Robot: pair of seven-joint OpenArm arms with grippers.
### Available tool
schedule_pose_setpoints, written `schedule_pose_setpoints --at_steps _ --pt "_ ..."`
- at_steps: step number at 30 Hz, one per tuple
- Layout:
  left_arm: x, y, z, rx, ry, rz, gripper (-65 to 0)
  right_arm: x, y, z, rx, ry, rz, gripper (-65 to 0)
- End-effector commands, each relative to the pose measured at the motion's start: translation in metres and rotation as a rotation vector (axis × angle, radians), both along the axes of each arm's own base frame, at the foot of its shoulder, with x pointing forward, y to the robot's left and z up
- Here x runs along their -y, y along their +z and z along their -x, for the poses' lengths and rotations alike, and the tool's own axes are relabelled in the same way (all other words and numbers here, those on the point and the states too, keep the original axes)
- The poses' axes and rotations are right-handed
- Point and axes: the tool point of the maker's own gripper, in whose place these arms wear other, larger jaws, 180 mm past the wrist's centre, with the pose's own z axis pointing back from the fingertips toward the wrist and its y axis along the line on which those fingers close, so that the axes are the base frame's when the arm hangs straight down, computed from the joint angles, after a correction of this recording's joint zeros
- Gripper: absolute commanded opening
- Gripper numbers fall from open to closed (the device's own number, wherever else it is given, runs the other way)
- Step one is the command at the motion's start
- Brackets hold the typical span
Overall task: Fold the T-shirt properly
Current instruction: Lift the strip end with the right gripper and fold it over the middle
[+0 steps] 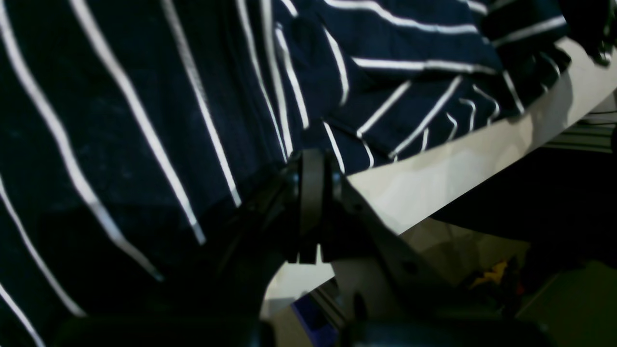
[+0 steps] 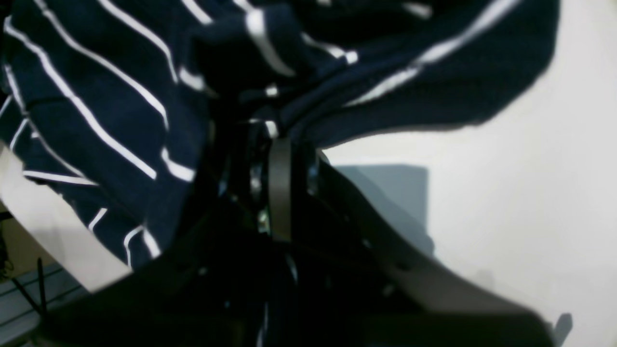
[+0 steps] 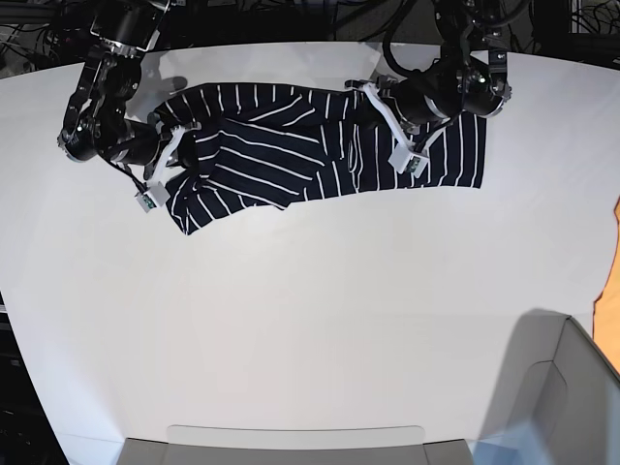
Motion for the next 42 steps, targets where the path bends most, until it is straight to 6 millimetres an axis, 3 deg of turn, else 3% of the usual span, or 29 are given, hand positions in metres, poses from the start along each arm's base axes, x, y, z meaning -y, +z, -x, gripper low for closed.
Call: schedule_pose_setpoints --at_steps 1,6,9,13,18,22,27,32,35,38,42 --pt "0.0 0.008 -0.005 0.031 0.002 0.013 -65.0 0.02 -0.008 0.008 -0.06 0.022 0.105 -65.0" --pt "0.0 0.003 0.005 0.005 0.004 0.012 -65.0 0.057 0.017 -0.024 0.028 -0.111 0.117 -65.0" --pt "0.0 0.003 0.005 0.005 0.004 0.012 -65.0 0.093 0.038 -0.043 0.085 -0.189 0.145 -65.0" --pt "0.0 0.001 0.01 -0.009 0.004 0.011 -65.0 0.131 0.047 -0.056 0.079 -0.234 0.162 -65.0" --pt "-0.006 -0.001 0.011 -0.012 -0.001 -0.006 -65.0 0.15 0.054 -0.065 0.08 -0.255 0.176 -65.0" --pt "-0.015 -0.008 0.023 -0.042 -0.008 -0.035 -65.0 0.148 0.071 -0.072 0.135 -0.229 0.217 -65.0" --pt "-0.055 -0.02 0.042 -0.104 0.076 -0.102 -65.0 0.087 0.1 -0.085 0.272 -0.033 0.304 -65.0" --pt "-0.109 -0.019 0.041 -0.101 0.211 -0.186 -65.0 0.007 0.132 -0.082 0.432 0.135 0.301 -65.0" --pt "-0.119 -0.018 0.04 -0.097 0.214 -0.209 -65.0 -0.039 0.146 -0.073 0.507 0.26 0.291 -65.0" --pt "-0.124 -0.019 0.04 -0.099 0.21 -0.226 -65.0 -0.1 0.16 -0.053 0.594 0.452 0.264 -65.0" --pt "-0.126 -0.028 0.046 -0.136 0.218 -0.222 -65.0 -0.149 0.156 -0.031 0.609 0.631 0.221 -65.0"
